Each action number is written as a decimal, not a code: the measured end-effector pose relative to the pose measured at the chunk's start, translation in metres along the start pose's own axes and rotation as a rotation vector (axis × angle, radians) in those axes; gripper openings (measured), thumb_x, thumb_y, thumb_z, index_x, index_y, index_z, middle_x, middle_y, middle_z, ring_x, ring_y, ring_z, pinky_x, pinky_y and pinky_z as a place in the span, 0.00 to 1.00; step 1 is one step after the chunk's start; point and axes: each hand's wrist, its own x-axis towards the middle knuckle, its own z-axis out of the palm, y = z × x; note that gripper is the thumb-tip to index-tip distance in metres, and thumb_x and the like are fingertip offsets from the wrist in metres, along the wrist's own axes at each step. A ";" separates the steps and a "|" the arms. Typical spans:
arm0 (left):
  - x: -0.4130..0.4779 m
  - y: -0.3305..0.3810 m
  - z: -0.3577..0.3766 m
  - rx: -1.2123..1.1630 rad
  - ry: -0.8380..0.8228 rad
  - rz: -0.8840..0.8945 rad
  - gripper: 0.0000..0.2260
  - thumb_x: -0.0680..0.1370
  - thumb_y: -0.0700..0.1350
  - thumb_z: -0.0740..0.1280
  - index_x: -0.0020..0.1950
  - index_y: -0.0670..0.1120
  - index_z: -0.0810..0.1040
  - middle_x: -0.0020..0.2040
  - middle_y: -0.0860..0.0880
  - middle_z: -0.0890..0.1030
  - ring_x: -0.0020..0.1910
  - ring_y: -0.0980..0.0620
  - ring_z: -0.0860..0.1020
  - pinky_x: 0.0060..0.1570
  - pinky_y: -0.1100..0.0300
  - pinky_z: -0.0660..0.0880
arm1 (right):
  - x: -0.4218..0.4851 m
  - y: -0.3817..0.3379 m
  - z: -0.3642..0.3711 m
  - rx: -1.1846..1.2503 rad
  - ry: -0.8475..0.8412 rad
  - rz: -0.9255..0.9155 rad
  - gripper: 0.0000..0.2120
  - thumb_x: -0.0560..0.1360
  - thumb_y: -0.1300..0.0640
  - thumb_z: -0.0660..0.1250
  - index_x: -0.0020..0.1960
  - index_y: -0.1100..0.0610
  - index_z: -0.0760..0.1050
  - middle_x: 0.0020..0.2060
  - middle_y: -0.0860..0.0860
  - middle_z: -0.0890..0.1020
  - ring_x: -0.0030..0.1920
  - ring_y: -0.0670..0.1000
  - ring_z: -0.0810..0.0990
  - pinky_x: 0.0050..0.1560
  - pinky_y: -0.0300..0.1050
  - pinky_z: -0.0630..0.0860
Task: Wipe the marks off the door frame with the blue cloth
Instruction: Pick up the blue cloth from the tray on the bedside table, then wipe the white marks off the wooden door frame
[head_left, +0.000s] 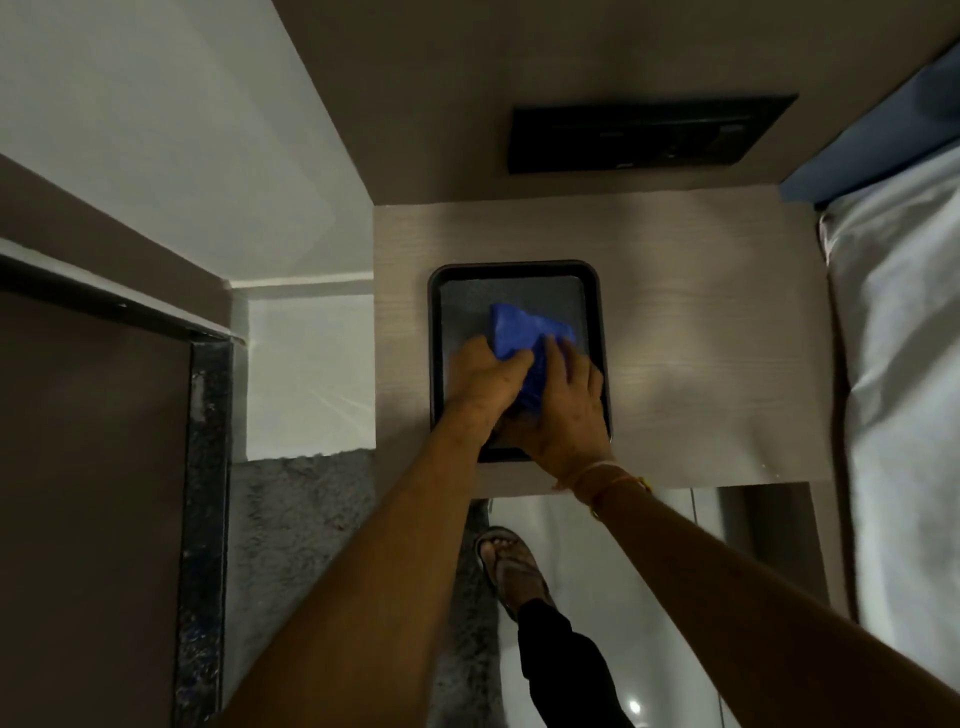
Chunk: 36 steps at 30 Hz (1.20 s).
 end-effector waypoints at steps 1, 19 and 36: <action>-0.007 0.007 -0.007 0.015 0.012 0.045 0.04 0.74 0.45 0.68 0.45 0.46 0.76 0.40 0.49 0.79 0.40 0.51 0.78 0.37 0.61 0.76 | -0.002 -0.006 -0.005 -0.029 0.028 -0.044 0.48 0.68 0.50 0.74 0.76 0.60 0.47 0.76 0.60 0.51 0.76 0.62 0.48 0.76 0.57 0.51; -0.351 0.091 -0.286 0.333 0.948 0.877 0.15 0.79 0.45 0.53 0.63 0.49 0.72 0.57 0.50 0.73 0.55 0.56 0.73 0.56 0.57 0.72 | -0.207 -0.344 -0.115 0.654 0.205 -0.871 0.23 0.78 0.65 0.60 0.72 0.63 0.61 0.68 0.60 0.72 0.67 0.55 0.72 0.68 0.47 0.68; -0.946 -0.052 -0.485 1.168 2.022 0.529 0.22 0.74 0.46 0.58 0.68 0.43 0.65 0.66 0.45 0.68 0.69 0.49 0.66 0.68 0.56 0.62 | -0.741 -0.630 -0.105 1.107 0.029 -2.129 0.25 0.74 0.73 0.61 0.69 0.65 0.61 0.69 0.61 0.67 0.71 0.60 0.67 0.69 0.59 0.67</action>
